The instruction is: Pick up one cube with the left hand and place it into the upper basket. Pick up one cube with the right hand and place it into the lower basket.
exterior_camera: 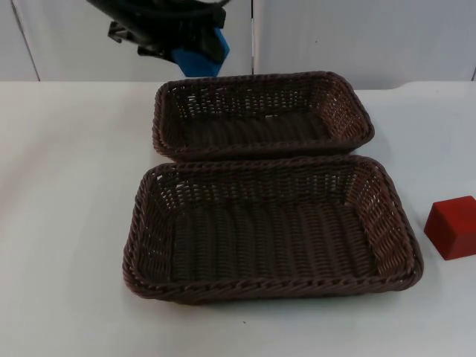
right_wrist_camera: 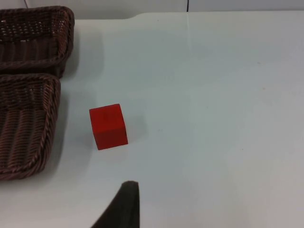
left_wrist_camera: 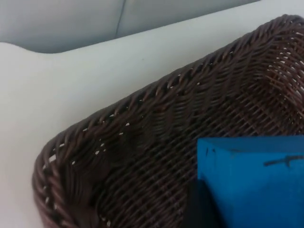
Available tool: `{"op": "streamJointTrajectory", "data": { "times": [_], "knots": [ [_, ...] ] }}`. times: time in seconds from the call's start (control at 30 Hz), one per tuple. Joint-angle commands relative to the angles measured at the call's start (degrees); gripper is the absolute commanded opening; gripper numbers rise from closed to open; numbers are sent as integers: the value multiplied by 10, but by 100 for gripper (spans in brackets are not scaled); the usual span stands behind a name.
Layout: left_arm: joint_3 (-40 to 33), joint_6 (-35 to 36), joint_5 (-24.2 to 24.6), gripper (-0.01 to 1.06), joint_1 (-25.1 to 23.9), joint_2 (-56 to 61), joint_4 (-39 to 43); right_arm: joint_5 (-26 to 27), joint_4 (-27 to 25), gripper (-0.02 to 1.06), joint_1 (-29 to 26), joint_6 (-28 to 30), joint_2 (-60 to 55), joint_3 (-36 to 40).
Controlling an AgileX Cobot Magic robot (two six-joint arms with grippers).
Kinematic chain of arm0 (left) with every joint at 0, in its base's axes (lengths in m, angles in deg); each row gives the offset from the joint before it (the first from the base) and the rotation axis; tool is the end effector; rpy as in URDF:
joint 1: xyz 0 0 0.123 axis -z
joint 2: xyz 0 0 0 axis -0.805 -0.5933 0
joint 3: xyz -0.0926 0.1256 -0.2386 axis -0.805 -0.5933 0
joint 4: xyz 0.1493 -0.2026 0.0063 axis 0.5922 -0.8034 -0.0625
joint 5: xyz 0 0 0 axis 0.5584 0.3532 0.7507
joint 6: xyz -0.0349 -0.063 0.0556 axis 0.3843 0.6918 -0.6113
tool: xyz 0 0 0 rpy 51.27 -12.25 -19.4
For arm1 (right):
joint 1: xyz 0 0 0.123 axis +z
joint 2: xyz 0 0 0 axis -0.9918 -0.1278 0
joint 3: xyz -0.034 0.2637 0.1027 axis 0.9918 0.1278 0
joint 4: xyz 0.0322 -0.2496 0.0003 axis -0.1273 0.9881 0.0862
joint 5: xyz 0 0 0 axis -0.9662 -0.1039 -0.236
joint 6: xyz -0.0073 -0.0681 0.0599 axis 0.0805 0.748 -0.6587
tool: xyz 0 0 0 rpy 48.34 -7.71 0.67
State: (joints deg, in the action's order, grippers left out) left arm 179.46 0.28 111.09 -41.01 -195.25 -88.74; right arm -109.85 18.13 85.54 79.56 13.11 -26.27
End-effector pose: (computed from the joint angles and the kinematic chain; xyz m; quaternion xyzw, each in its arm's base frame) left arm 0.4904 -0.1465 0.1854 0.1713 0.9076 -0.2242 0.3108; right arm -0.0072 -0.0066 0.2805 -0.0011 0.8550 -0.0146 0.5185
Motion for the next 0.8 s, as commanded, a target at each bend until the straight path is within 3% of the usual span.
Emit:
{"op": "streamJointTrajectory", "data": {
  "times": [0.0,0.37,0.77],
  "knots": [
    [10,-1,-6,0,9,-7,-14,3,-1,105,-2,5,2,1],
    [20,-2,-83,0,31,-54,-20,3,-1,105,-2,5,2,1],
    [20,-4,-113,0,31,-94,-26,3,-1,105,-2,5,2,1]
  ]
}}
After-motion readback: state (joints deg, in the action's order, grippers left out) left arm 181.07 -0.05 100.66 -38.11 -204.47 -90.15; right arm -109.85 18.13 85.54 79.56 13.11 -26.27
